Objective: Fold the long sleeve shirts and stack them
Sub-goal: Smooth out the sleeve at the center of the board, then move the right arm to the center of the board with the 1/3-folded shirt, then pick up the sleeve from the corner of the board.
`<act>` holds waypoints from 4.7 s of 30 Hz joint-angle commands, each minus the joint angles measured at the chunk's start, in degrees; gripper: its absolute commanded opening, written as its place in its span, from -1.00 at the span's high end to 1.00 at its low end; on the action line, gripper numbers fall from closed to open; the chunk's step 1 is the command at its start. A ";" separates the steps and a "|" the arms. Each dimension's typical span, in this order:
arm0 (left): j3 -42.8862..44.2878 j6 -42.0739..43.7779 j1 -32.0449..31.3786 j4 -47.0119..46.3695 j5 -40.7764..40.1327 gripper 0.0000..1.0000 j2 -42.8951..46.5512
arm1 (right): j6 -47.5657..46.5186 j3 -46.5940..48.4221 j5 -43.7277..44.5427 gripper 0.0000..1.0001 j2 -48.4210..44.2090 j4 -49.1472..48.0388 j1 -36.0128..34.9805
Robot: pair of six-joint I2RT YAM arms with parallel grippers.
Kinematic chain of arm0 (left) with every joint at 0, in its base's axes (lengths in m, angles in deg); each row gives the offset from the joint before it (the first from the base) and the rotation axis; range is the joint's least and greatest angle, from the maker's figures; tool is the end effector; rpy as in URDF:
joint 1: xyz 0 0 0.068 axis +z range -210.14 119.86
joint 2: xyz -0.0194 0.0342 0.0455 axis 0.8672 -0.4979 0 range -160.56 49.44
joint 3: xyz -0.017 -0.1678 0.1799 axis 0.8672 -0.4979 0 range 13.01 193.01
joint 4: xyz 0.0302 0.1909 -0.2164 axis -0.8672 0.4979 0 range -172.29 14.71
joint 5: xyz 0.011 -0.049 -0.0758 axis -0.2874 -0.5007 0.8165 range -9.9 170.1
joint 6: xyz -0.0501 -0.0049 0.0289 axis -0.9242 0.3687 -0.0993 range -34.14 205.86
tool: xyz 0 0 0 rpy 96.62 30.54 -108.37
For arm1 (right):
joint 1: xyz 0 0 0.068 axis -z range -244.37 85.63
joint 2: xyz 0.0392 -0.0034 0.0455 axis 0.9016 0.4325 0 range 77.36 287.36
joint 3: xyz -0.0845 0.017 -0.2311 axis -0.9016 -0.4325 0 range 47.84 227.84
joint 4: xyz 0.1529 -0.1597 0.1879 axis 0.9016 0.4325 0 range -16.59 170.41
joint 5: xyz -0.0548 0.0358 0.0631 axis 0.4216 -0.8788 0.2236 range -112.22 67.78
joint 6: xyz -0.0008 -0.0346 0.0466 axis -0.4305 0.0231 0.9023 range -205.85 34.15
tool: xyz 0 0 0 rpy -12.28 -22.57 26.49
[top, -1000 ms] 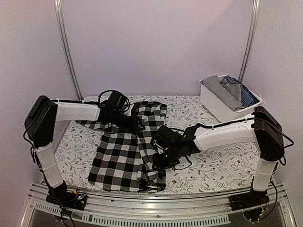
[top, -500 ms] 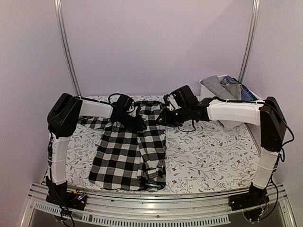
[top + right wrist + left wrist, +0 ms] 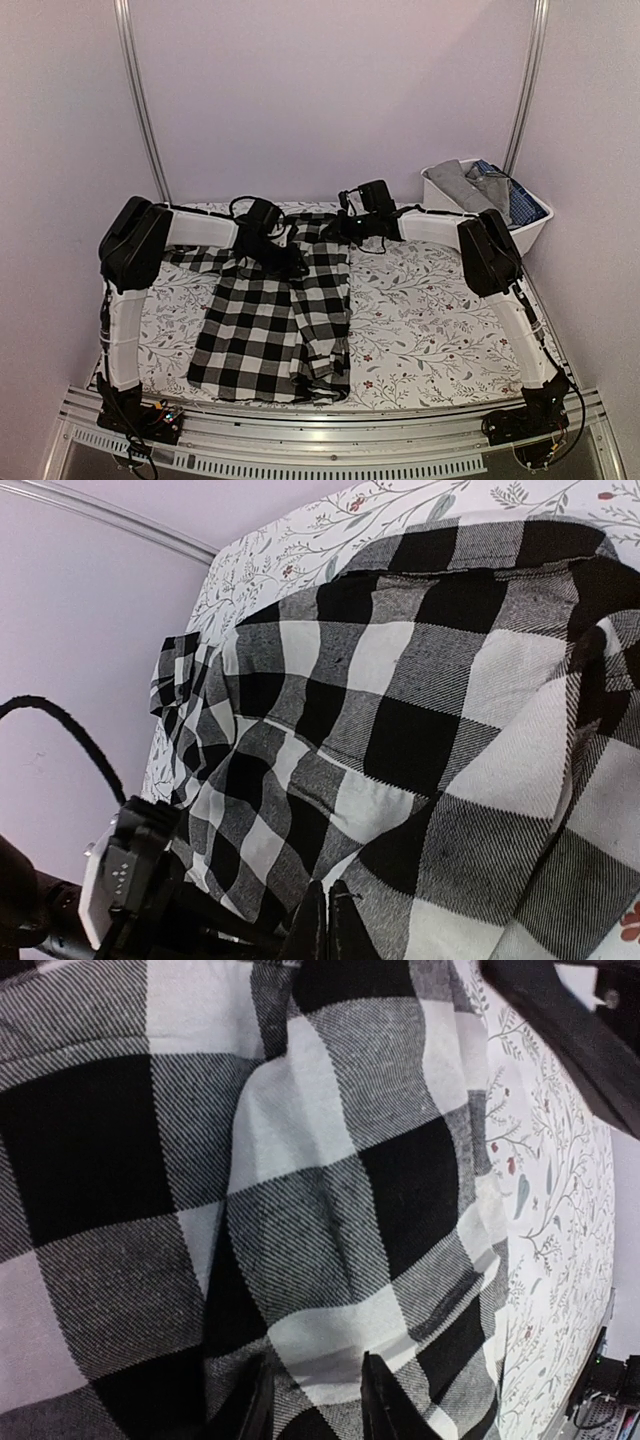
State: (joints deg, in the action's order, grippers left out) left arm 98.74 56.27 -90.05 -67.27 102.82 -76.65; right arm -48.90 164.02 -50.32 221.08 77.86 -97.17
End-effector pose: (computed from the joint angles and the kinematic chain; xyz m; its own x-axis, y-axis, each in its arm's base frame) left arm 0.4012 -0.2494 0.0798 -0.9413 0.0162 -0.3372 0.2133 0.8027 -0.5569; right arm 0.4743 0.3288 0.1208 -0.8451 0.0864 -0.5277 -0.3824 0.5922 0.7093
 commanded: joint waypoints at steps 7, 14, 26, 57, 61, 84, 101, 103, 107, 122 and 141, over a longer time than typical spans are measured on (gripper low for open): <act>-5.34 2.11 -0.74 3.73 -0.97 0.38 13.50 | 12.65 10.64 0.39 1.00 14.47 -5.77 2.76; -12.75 1.05 -1.33 3.74 -1.99 0.35 22.45 | 16.70 12.80 -1.39 0.95 15.96 -8.46 3.40; -24.10 -0.71 -0.30 2.62 -7.63 0.33 32.82 | 4.28 10.82 -5.08 0.63 1.64 3.06 2.80; -33.88 -2.83 -0.26 0.81 -5.99 0.32 43.04 | -1.90 -35.63 20.63 -0.06 -26.86 14.27 -11.66; -33.66 -2.84 -0.18 1.23 -6.57 0.32 44.21 | -0.15 -37.35 22.48 -0.05 -26.95 15.30 -12.56; -33.59 -2.49 0.10 1.32 -7.07 0.33 44.72 | 2.00 -38.36 26.56 0.80 -23.93 18.68 -16.95; -34.12 -3.43 0.05 -0.20 -7.02 0.33 41.89 | -10.25 -46.85 27.75 1.00 -30.00 20.47 -2.82; -34.01 -3.61 0.04 -0.47 -6.99 0.33 41.28 | -11.61 -47.89 29.98 1.00 -30.54 20.41 -0.72; -33.91 -4.63 0.41 -0.53 -9.46 0.33 40.12 | -13.08 -49.40 30.74 1.00 -31.33 20.97 1.78; -31.88 -7.08 11.49 -0.73 -13.04 0.32 37.06 | -4.11 -66.56 28.67 0.96 -46.39 17.76 1.60; -21.92 -5.29 25.24 0.08 -17.96 0.04 21.28 | -8.91 -58.92 30.06 -0.49 -54.87 16.37 -1.81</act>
State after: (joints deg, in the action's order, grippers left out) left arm 73.89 49.87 -65.31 -67.68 84.28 -51.77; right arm -56.16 102.69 -21.03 167.11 94.45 -96.45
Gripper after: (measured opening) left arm 0.465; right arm 0.741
